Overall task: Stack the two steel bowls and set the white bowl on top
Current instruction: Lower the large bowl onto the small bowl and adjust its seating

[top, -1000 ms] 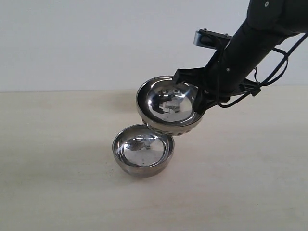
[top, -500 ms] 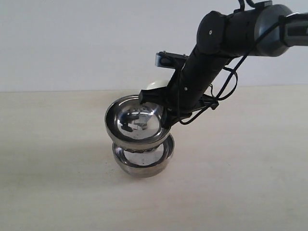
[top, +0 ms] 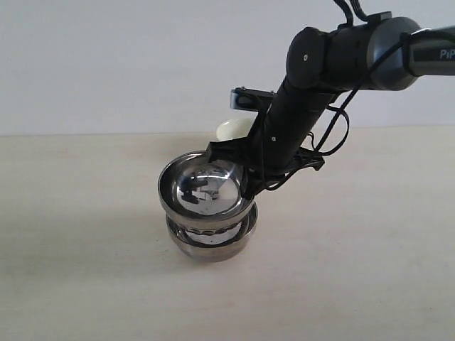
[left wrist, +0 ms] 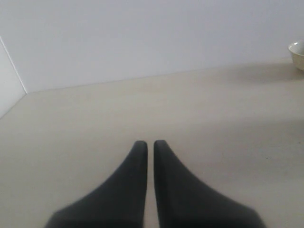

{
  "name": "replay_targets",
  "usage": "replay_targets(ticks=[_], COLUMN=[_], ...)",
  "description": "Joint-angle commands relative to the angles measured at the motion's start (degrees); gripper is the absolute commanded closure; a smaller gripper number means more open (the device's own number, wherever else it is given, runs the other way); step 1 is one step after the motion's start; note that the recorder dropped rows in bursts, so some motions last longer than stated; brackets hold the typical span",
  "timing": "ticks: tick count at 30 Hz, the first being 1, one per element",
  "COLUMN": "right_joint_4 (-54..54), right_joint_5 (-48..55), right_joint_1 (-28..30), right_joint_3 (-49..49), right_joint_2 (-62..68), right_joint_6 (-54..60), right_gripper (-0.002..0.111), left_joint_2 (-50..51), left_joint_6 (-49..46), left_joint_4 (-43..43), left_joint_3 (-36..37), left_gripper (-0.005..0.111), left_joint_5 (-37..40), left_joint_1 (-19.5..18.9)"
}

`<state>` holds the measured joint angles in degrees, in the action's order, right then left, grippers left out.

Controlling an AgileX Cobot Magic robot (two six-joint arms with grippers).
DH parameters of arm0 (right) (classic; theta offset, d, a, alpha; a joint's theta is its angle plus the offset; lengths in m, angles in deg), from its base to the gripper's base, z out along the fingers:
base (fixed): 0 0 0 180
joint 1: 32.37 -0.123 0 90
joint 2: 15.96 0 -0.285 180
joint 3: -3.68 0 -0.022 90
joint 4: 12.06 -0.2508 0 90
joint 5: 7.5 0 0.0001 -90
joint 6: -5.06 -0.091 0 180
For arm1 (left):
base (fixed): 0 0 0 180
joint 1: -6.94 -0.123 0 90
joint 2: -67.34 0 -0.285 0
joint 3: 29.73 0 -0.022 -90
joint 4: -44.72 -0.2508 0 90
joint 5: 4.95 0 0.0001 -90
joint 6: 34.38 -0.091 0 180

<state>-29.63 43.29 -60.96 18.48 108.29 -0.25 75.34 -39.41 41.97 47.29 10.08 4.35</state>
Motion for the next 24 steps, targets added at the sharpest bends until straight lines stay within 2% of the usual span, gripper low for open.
replay_targets(ticks=[1, 24], right_joint_4=[1.36, 4.23], right_joint_5=[1.58, 2.20], right_joint_1=[0.09, 0.09], right_joint_3=[0.70, 0.70], right_joint_2=[-0.43, -0.39], right_joint_6=[-0.61, -3.40], right_gripper=[0.108, 0.108], left_joint_2=[-0.22, -0.22], left_joint_6=[0.56, 0.56], left_joint_4=[0.39, 0.39], left_joint_3=[0.20, 0.20], left_gripper=[0.103, 0.103], left_joint_5=[-0.44, -0.44], left_joint_1=[-0.14, -0.14])
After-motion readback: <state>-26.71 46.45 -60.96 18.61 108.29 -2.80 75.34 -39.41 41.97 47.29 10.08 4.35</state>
